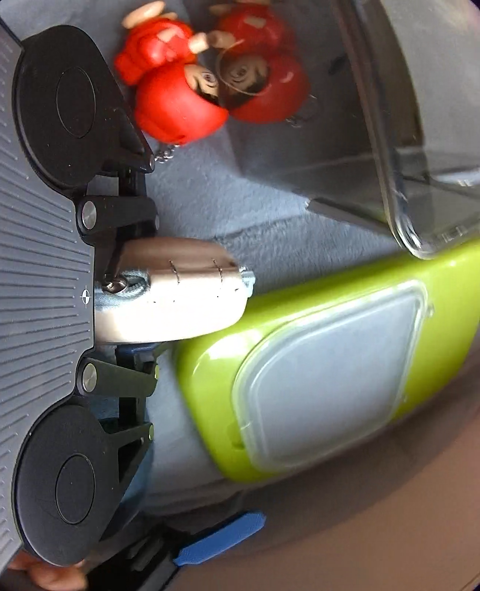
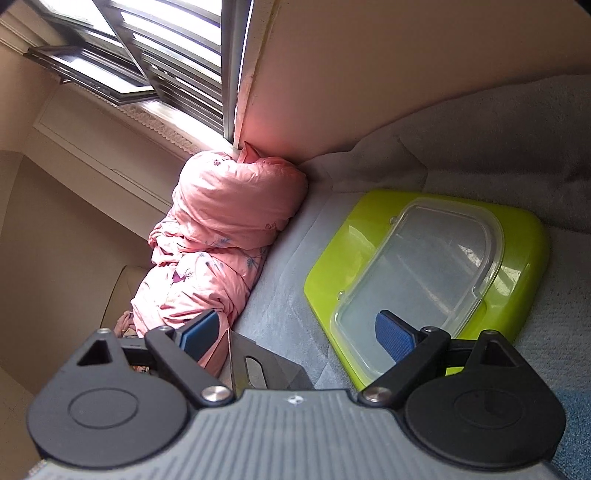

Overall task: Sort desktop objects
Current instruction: 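Lower the left gripper onto the white ball and close on it, then carry the white ball into the clear box and open the left gripper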

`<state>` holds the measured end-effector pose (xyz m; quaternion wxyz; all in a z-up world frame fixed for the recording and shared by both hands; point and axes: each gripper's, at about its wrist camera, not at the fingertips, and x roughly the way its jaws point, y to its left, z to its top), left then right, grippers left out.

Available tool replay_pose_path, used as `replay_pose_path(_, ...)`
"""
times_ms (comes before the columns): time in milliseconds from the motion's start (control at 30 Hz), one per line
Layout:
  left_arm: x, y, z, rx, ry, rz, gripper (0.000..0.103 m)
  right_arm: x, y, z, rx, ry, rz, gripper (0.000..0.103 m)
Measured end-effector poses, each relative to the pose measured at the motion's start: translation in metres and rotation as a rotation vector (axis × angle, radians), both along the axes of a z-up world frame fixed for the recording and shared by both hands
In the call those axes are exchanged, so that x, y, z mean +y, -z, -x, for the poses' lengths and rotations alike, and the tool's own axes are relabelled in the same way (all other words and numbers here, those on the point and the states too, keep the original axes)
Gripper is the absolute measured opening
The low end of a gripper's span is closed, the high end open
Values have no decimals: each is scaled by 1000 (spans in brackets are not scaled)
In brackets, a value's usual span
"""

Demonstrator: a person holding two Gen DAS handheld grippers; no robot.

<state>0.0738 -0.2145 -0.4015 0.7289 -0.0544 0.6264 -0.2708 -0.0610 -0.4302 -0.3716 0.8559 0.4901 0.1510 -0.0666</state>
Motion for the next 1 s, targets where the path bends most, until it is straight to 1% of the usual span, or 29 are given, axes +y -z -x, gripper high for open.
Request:
replay_pose_path(100,9,-14,7,-43,40,8,44,-1,3,0,0,9,-9,93)
replay_pose_path(233,37,-50,21,-85,91,28,44,-3,6,1,4,29,-28,93)
replay_pose_path(300,54,-74,29,-107,116,47,44,-2,7,-1,24,22,-28,93)
replay_pose_path(367,76,-104,33,-110,133,111,44,0,7,-5,48,14,-17,93)
replay_pose_path(433,103,-139,25,-140,120,169,44,6,4,-8,74,2,23,93)
replay_pose_path(467,118,-156,18,-171,104,178,44,9,3,-10,87,-5,46,93)
replay_pose_path(533,145,-186,-2,-256,55,151,44,18,0,-14,111,-22,101,93)
replay_pose_path(600,167,-198,-31,-336,5,70,44,27,-3,-17,129,-33,154,93)
replay_pose_path(667,184,-196,-66,-369,-32,-5,44,33,-4,-20,143,-37,189,93)
replay_pose_path(733,192,-180,-101,-386,-48,-84,44,38,-5,-23,157,-41,214,93)
replay_pose_path(767,185,-168,-117,-386,-48,-131,44,39,-4,-25,165,-43,216,93)
replay_pose_path(833,150,-130,-138,-364,-24,-241,44,41,-3,-27,180,-43,214,93)
replay_pose_path(900,136,-101,-154,-326,10,-341,44,41,-2,-28,188,-43,216,93)
replay_pose_path(1000,119,-67,-172,-276,71,-466,44,39,2,-30,202,-43,200,93)
